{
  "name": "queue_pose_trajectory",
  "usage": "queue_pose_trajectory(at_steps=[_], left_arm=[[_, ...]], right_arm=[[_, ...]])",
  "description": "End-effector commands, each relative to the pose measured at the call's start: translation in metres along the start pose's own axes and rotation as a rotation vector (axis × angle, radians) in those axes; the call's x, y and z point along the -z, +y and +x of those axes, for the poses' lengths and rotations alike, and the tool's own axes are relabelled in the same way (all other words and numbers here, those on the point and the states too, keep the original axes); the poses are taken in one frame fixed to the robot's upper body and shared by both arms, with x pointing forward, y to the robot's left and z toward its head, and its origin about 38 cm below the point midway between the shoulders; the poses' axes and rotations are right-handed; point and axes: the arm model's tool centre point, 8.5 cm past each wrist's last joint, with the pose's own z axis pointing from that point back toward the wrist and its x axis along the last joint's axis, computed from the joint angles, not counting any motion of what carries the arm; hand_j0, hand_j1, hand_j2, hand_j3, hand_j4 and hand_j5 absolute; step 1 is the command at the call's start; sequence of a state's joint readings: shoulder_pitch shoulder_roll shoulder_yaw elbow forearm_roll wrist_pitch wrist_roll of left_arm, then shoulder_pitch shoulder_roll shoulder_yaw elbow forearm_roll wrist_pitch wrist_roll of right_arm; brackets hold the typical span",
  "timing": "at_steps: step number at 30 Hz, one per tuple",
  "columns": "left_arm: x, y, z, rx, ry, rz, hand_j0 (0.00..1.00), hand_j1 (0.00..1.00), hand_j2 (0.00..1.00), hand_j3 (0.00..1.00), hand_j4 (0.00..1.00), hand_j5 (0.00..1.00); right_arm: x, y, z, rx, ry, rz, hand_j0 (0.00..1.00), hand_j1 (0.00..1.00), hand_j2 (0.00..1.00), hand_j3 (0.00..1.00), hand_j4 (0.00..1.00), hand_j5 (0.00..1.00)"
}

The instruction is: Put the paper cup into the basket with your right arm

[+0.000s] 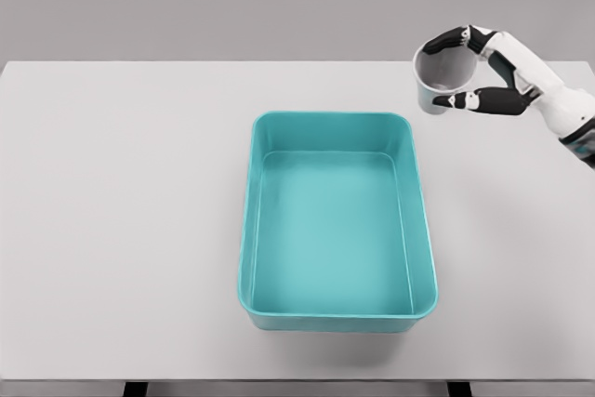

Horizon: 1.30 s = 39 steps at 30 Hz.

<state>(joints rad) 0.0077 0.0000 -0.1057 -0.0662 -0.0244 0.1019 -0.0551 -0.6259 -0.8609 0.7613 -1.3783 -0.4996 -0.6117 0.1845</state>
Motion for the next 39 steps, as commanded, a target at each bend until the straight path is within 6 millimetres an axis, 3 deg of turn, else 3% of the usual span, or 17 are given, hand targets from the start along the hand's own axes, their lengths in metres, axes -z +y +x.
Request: queue_pose_trajectory(at_steps=[1, 15, 21, 31, 34, 39], left_arm=[[0.0, 0.0, 0.0, 0.0, 0.001, 0.0, 1.0, 1.0, 1.0, 1.0, 1.0, 1.0], [0.0, 0.0, -0.001, 0.0, 0.001, 0.0, 1.0, 1.0, 1.0, 1.0, 1.0, 1.0], [0.0, 0.0, 0.0, 0.0, 0.0, 0.0, 1.0, 1.0, 1.0, 1.0, 1.0, 1.0], [0.0, 0.0, 0.0, 0.0, 0.001, 0.0, 1.0, 1.0, 1.0, 1.0, 1.0, 1.0], [0.0, 0.0, 0.0, 0.0, 0.0, 0.0, 1.0, 1.0, 1.0, 1.0, 1.0, 1.0], [0.0, 0.0, 0.0, 0.0, 0.001, 0.0, 1.0, 1.0, 1.0, 1.0, 1.0, 1.0]], right_arm=[[0.003, 0.005, 0.004, -0.03, -0.011, 0.029, 0.66, 0.66, 0.66, 0.66, 0.66, 0.66], [0.025, 0.04, 0.042, -0.198, -0.133, 0.197, 0.66, 0.66, 0.66, 0.66, 0.66, 0.66], [0.038, 0.056, 0.047, -0.275, -0.174, 0.197, 0.67, 0.67, 0.67, 0.67, 0.67, 0.67], [0.037, 0.07, 0.048, -0.465, -0.176, 0.307, 0.72, 0.72, 0.72, 0.72, 0.72, 0.72], [0.043, 0.083, 0.064, -0.539, -0.235, 0.351, 0.71, 0.71, 0.71, 0.71, 0.71, 0.71], [0.052, 0.083, 0.083, -0.653, -0.292, 0.382, 0.72, 0.72, 0.72, 0.72, 0.72, 0.72]])
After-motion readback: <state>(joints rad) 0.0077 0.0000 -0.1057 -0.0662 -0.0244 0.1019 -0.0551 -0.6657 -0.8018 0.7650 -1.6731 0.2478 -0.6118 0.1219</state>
